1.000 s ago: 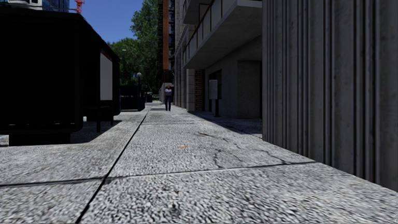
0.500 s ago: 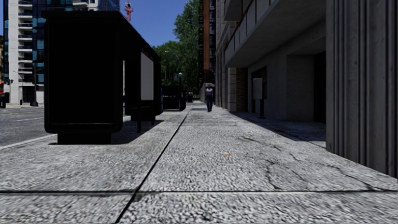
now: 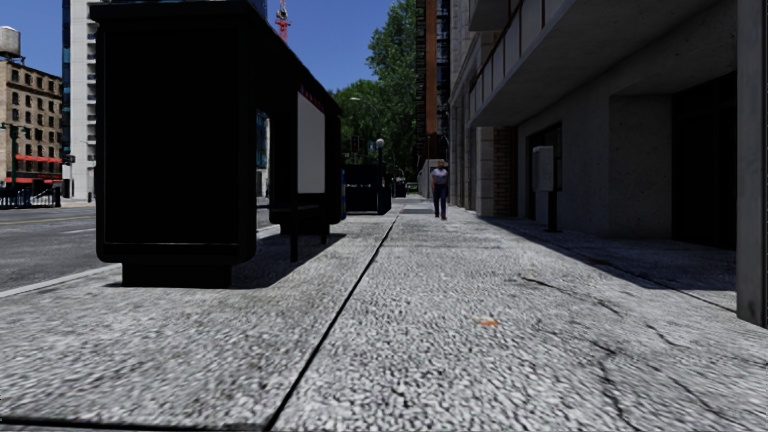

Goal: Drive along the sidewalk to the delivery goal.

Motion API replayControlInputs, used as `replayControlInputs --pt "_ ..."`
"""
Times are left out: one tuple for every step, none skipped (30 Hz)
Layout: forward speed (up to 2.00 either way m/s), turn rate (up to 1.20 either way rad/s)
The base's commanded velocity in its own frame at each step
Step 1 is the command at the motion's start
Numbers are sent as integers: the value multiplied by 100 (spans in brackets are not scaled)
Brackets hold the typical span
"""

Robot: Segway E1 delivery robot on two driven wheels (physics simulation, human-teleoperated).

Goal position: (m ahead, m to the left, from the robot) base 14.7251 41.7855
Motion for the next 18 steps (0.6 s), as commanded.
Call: replayControlInputs --pt "99 0" --pt "99 0" --pt "99 0" --pt "164 0" --pt "164 0" --pt "200 0" --pt "200 0" --pt "200 0" --pt "200 0" --pt "200 0" --pt "200 0" --pt "200 0" --pt "200 0" --pt "200 0" --pt "200 0" --pt "200 0" --pt "200 0" --pt "200 0"
